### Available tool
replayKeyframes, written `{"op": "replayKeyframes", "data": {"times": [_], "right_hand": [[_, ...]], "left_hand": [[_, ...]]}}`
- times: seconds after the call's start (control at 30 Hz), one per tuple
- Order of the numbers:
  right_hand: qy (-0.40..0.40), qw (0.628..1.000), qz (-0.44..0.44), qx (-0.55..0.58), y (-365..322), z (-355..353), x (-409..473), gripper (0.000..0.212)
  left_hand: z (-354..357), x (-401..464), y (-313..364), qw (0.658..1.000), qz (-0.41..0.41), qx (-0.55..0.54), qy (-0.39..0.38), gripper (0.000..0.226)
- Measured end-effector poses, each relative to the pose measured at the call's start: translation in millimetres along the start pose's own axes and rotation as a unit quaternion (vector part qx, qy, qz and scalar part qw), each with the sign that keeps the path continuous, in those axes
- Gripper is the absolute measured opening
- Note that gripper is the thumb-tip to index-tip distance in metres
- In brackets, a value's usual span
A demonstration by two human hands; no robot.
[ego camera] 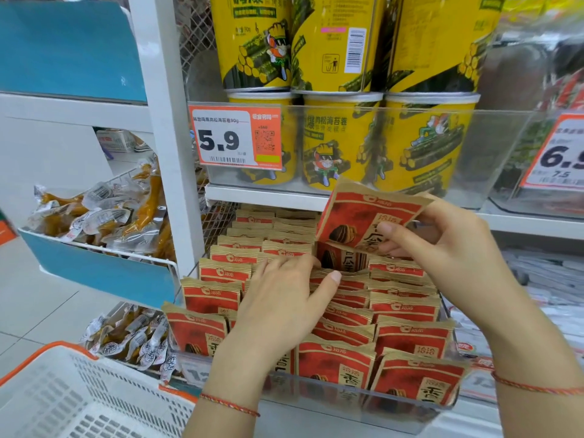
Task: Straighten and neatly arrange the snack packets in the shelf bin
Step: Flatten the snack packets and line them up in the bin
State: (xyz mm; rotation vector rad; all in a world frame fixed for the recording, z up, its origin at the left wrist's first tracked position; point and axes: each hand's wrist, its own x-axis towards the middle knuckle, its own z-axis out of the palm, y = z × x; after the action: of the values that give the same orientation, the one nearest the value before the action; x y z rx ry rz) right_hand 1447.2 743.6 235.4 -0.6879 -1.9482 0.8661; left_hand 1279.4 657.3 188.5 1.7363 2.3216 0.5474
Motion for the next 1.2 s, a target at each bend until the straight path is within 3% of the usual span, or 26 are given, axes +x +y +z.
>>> {"op": "replayKeyframes", "data": {"times": [0.1, 0.17, 0.4, 0.63, 0.77, 0.97, 1.07, 1.2], "right_hand": [[-0.006, 1.000, 0.010, 0.019, 2.8, 1.1, 0.7, 0.010], [-0.014, 1.000, 0.017, 0.017, 5.4, 2.2, 1.0, 0.016], [-0.053, 0.980, 0.044, -0.189, 25.9, 11.4, 5.5, 0.004], [-0.039, 0.959, 0.115, -0.255, 24.3, 15.6, 8.1, 0.029], [-0.139, 0.922, 0.155, -0.327, 4.6, 2.1, 1.0, 0.052], [-0.192, 0.911, 0.081, -0.357, -27.6, -1.6, -6.3, 0.047], [-0.239, 0.893, 0.058, -0.377, -12.1, 16.0, -2.1, 0.053], [-0.239, 0.889, 0.070, -0.385, 11.2, 28.9, 4.5, 0.054]], "left_hand": [[-0.9, -0.6, 2.4, 1.000, -0.003, 0.013, 0.000, 0.052], [-1.2, -1.3, 3.5, 1.000, -0.005, 0.017, -0.003, 0.052], [-2.1, -3.3, 4.5, 1.000, -0.005, 0.011, -0.006, 0.050], [-1.7, -2.8, 4.1, 1.000, -0.005, 0.009, -0.001, 0.049], [-1.2, -2.2, 3.6, 1.000, -0.007, 0.009, 0.001, 0.049], [-0.4, -0.1, 4.0, 1.000, -0.006, 0.013, 0.007, 0.050], [-0.2, -1.0, 4.3, 1.000, -0.003, 0.018, 0.009, 0.050], [0.1, -3.5, 3.2, 1.000, -0.001, 0.018, 0.013, 0.050]]}}
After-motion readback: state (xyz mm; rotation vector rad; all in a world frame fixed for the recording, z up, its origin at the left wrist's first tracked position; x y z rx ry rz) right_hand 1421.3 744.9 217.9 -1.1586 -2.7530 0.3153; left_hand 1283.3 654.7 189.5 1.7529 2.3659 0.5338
